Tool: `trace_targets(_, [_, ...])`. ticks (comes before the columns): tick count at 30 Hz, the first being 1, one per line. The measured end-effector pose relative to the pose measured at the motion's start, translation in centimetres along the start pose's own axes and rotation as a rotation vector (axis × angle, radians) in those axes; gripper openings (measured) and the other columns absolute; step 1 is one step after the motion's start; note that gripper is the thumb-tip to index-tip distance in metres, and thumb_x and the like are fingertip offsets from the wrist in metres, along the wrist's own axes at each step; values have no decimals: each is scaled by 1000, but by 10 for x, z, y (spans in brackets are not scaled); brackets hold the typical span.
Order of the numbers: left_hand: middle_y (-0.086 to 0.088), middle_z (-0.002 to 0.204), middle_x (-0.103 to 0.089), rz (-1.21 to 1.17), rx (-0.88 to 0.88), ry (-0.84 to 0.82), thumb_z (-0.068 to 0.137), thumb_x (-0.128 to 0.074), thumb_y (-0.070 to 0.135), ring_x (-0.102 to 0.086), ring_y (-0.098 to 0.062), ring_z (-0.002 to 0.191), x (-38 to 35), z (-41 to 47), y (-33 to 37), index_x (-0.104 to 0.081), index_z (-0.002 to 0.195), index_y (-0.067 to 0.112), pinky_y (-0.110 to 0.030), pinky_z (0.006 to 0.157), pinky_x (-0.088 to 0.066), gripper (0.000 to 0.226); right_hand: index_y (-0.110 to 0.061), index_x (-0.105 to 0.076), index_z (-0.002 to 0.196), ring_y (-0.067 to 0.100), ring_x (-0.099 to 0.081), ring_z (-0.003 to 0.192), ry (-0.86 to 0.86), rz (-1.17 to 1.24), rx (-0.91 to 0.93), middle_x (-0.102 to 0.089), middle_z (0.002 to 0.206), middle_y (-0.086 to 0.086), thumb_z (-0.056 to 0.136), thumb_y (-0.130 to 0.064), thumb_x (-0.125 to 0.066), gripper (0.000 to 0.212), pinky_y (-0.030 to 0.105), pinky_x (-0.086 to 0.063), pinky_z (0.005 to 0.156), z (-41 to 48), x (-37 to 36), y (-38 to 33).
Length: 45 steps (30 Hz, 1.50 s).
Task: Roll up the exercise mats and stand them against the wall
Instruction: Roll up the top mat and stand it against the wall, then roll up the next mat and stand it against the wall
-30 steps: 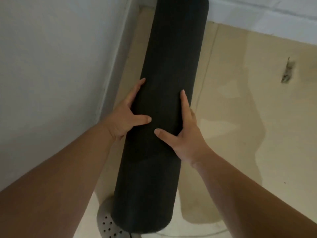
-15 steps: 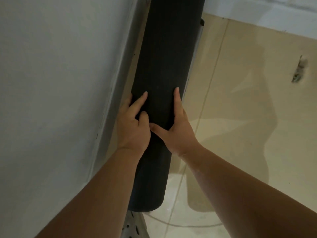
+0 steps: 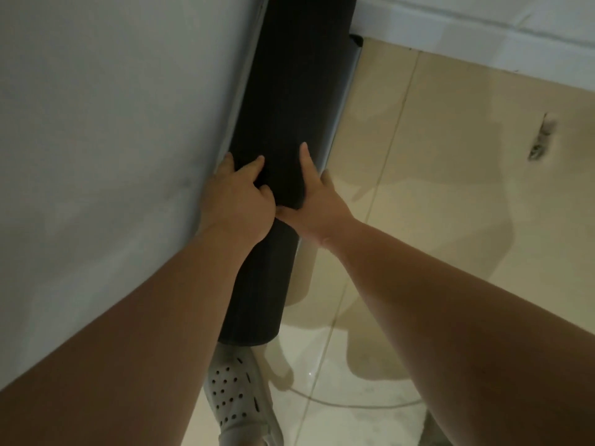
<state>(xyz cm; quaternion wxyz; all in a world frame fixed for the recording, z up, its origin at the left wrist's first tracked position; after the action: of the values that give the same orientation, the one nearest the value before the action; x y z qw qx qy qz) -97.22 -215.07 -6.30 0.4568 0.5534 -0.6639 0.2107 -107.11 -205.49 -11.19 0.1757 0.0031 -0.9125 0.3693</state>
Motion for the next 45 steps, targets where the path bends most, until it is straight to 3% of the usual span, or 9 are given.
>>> trace_targets(4, [-13, 168, -14, 54, -10, -76, 103, -50, 38, -23, -35, 151, 37, -36, 29, -18, 160, 36, -49, 119, -28, 65, -56, 17, 156, 30, -63, 126, 76, -39, -106, 7, 174, 13, 96, -43, -71, 107, 18, -44, 77, -59, 56, -11])
trace_targets(7, [-11, 167, -17, 60, -63, -83, 99, -56, 45, -26, -37, 150, 85, -75, 63, -16, 160, 36, -54, 117, -32, 73, -54, 15, 158, 31, -48, 143, 130, -91, -94, 5, 174, 10, 97, -43, -69, 105, 33, -46, 101, -122, 107, -39])
trace_targets(12, [-7, 166, -22, -100, -100, -140, 92, -64, 53, -29, -30, 150, 207, -176, 151, -3, 159, 39, -53, 119, -33, 92, -43, 7, 163, 25, -35, 151, 73, -145, -120, -2, 174, 9, 97, -47, -67, 100, 39, -34, 116, -253, 223, -111])
trace_targets(18, [3, 162, -32, -214, -186, -151, 95, -68, 31, -32, -20, 149, 359, -340, 252, -19, 160, 32, -37, 119, -30, 81, -36, -2, 166, 25, -31, 153, 122, -150, -80, -12, 174, 7, 96, -50, -68, 97, 41, -33, 117, -436, 356, -199])
trace_targets(23, [4, 163, -31, -199, -316, -121, 93, -69, 36, -28, -19, 150, 431, -454, 288, -21, 160, 33, -41, 122, -28, 82, -40, -6, 164, 22, -26, 155, 223, -199, 52, -11, 174, 4, 96, -54, -64, 91, 44, -28, 123, -562, 392, -244])
trace_targets(29, [2, 161, -35, -129, -472, -115, 93, -69, 39, -36, -22, 146, 457, -536, 281, -26, 158, 30, -38, 116, -32, 78, -39, -21, 163, 27, -20, 158, 415, -144, -25, -10, 174, 7, 96, -54, -65, 82, 45, -28, 122, -691, 364, -225])
trace_targets(32, [-4, 159, -37, -30, -552, -187, 92, -68, 44, -40, -28, 142, 443, -568, 269, -28, 158, 28, -45, 117, -36, 78, -39, -23, 162, 31, -23, 156, 523, -76, -137, -9, 173, 8, 95, -53, -66, 81, 46, -30, 122, -761, 325, -197])
trace_targets(37, [-5, 160, -36, 193, -740, -382, 90, -68, 49, -37, -28, 144, 386, -653, 273, -31, 157, 29, -46, 118, -34, 79, -40, -24, 162, 29, -26, 155, 676, 161, -358, -8, 173, 7, 95, -52, -67, 81, 44, -33, 121, -897, 233, -118])
trace_targets(45, [-6, 156, -41, 493, -1193, -577, 85, -73, 52, -44, -28, 138, 242, -908, 298, -43, 150, 29, -43, 114, -39, 76, -37, -33, 159, 30, -44, 144, 995, 545, -752, -10, 173, 6, 95, -53, -67, 75, 42, -40, 112, -1159, 36, 48])
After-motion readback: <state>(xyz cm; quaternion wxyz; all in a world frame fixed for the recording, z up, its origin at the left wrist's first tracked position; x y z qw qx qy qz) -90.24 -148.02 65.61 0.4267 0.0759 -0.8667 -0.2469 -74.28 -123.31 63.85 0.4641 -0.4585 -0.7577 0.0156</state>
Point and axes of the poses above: each hand's wrist, its own z-axis towards the middle knuckle, its own x-axis out of the back of the hand, y = z × x, the point moved 5 cm from there along z, towards the middle knuckle
